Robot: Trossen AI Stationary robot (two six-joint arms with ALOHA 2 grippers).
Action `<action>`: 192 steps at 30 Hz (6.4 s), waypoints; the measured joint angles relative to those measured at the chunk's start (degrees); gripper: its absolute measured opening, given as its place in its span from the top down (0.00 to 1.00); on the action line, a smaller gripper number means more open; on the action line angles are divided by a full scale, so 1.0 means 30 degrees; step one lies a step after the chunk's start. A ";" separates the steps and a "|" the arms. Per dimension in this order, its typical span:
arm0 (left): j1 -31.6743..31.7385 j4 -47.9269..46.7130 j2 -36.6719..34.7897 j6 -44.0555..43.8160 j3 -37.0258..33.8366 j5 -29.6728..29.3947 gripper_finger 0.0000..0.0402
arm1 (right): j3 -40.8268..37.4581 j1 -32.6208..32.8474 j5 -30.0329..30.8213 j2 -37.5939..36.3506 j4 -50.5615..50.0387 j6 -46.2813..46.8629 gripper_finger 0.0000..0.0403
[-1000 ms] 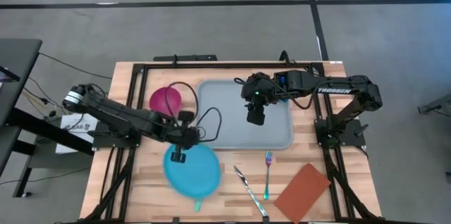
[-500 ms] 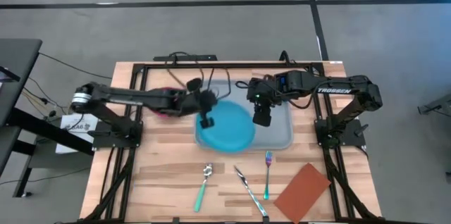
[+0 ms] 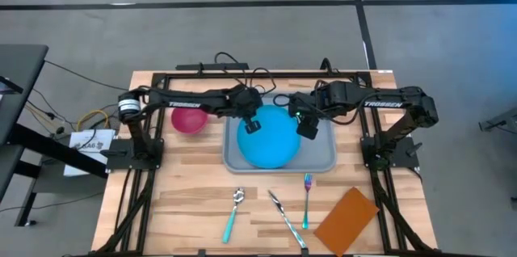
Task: Set up tray
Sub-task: Put the blue plate on the tray, then put the pink bowl on the blue plate
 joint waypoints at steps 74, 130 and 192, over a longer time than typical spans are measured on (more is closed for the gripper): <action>-0.0193 -0.8938 -1.3185 -0.4394 -0.9814 0.2229 0.71 | -0.2178 -0.0032 -0.0175 0.0000 0.5085 -0.1224 0.58; -0.0157 -1.0537 -1.0313 -0.4863 -0.8204 -0.0974 0.71 | -0.2171 -0.0039 -0.0160 0.0000 0.6304 -0.2062 0.58; -0.5064 -0.8219 0.1928 1.2137 0.4929 0.5792 1.00 | -0.2587 0.4122 0.1793 -0.1037 -0.3278 0.4757 0.58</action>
